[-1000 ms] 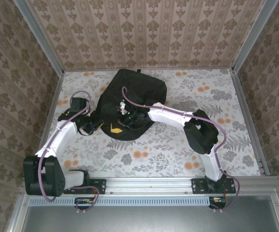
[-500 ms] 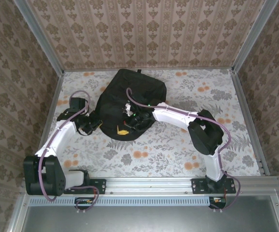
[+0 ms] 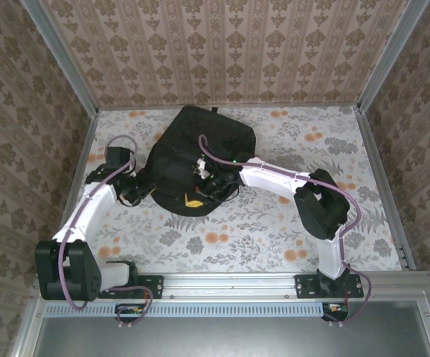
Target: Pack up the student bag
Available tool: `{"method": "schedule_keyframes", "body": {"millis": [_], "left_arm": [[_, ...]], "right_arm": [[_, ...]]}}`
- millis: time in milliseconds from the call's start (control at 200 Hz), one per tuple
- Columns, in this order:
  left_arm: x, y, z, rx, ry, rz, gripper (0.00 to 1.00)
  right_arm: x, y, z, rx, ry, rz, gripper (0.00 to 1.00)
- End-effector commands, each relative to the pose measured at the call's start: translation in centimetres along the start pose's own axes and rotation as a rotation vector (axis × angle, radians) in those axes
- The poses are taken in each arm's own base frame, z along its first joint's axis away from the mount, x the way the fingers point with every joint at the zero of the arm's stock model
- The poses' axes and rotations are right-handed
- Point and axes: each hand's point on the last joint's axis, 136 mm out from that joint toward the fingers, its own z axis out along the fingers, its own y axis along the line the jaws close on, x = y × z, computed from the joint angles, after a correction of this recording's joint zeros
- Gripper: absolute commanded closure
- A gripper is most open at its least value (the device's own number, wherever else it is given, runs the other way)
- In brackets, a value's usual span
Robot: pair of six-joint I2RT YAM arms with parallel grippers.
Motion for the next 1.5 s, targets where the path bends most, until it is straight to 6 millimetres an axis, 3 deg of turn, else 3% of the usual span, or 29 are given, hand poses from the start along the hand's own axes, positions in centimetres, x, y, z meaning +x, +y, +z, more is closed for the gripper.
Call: {"method": "schedule_keyframes", "body": {"millis": [0,175,270,355,470,660,810,1075,1315,1495], "left_arm": [[-3.5,1.1,-1.8,-0.113,-0.137,0.028,1.00],[-5.1,1.8,-2.2,-0.186,-0.179,0.034,1.00],[-5.4,1.5,-1.5,-0.173,-0.179,0.025,1.00],[-5.2,0.9,-1.1,-0.146,-0.147,0.010,0.80],[-3.9,0.5,-1.1,-0.112,-0.092,-0.037,0.61],[0.8,0.2,-1.0,-0.026,0.019,-0.183,0.51],[3.2,-0.5,-0.7,0.016,0.058,-0.241,0.51],[3.6,-1.8,0.1,0.020,0.062,-0.236,0.51],[4.3,-2.9,1.6,0.004,0.079,-0.194,0.63],[4.1,-1.9,1.6,-0.033,0.053,-0.172,0.83]], "right_arm": [[-0.1,0.5,-1.5,-0.006,-0.011,-0.001,1.00],[-1.1,1.0,-1.7,-0.019,-0.035,-0.003,1.00],[-2.2,2.5,-1.6,-0.055,-0.052,-0.008,1.00],[-3.4,4.5,-1.5,-0.086,-0.068,-0.021,1.00],[-4.8,6.7,-1.4,-0.116,-0.081,-0.032,1.00],[-5.3,7.2,-1.0,-0.123,-0.079,-0.030,1.00],[-5.1,6.7,-0.8,-0.123,-0.079,-0.026,1.00],[-4.5,6.3,-0.5,-0.122,-0.077,-0.028,1.00],[-4.4,5.9,-0.3,-0.117,-0.080,-0.024,1.00],[-4.1,5.7,-0.3,-0.113,-0.078,-0.023,1.00]]}}
